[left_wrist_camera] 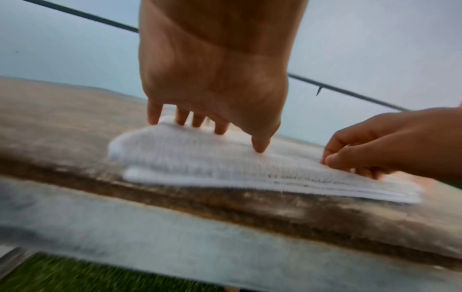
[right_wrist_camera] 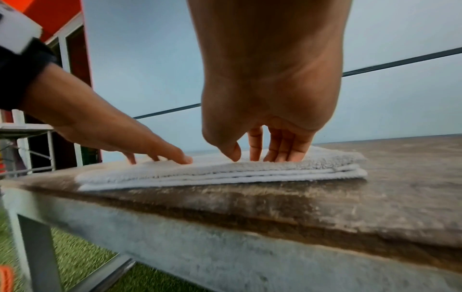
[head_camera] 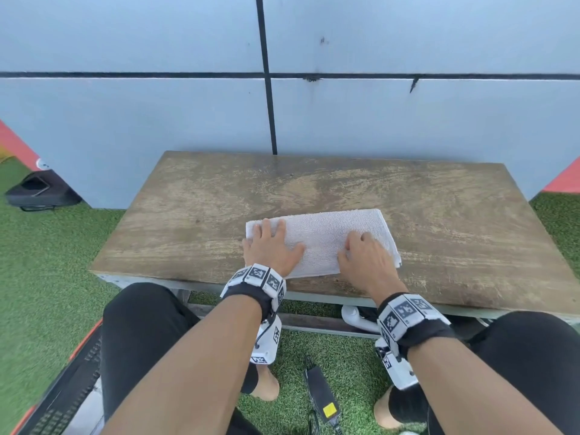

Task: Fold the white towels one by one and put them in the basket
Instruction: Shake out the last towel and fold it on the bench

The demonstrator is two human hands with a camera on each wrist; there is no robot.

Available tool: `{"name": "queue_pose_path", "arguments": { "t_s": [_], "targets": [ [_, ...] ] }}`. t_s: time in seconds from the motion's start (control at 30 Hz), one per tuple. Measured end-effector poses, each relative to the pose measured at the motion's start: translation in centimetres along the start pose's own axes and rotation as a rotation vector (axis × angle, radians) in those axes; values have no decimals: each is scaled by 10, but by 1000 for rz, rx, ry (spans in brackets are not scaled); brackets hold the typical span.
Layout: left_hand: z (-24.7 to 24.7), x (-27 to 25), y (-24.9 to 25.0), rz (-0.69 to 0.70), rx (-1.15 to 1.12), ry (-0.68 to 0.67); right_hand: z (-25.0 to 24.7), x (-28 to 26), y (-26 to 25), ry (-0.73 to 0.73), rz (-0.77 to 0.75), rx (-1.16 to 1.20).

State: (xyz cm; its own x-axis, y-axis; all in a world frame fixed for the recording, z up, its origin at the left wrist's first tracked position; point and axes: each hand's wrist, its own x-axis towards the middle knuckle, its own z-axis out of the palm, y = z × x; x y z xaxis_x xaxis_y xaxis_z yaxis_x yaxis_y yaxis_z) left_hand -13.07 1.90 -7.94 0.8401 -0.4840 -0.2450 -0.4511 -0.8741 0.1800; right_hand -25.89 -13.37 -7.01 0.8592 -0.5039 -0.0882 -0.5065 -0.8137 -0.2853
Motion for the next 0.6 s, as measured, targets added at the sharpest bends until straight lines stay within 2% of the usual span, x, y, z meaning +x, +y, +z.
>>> {"name": "queue_pose_path", "arguments": {
  "t_s": [0.1, 0.2, 0.3, 0.4, 0.47, 0.6],
  "targets": [
    [-14, -11, 14, -19, 44, 120, -7, 4, 6, -4, -45, 27],
    [-15, -22, 14, 31, -154, 160, -10, 0, 12, 19, -45, 40],
    [-5, -31, 3, 221, -330, 49, -5, -8, 17, -15, -4, 47],
    [2, -37, -9, 393, -328, -41, -5, -13, 24, -48, 4, 130],
    [2, -38, -15, 436, -331, -71, -4, -15, 29, -36, -11, 159],
    [-1, -33, -22, 470, -276, -244, -3, -20, 39, -35, -49, 235]
  ]
}}
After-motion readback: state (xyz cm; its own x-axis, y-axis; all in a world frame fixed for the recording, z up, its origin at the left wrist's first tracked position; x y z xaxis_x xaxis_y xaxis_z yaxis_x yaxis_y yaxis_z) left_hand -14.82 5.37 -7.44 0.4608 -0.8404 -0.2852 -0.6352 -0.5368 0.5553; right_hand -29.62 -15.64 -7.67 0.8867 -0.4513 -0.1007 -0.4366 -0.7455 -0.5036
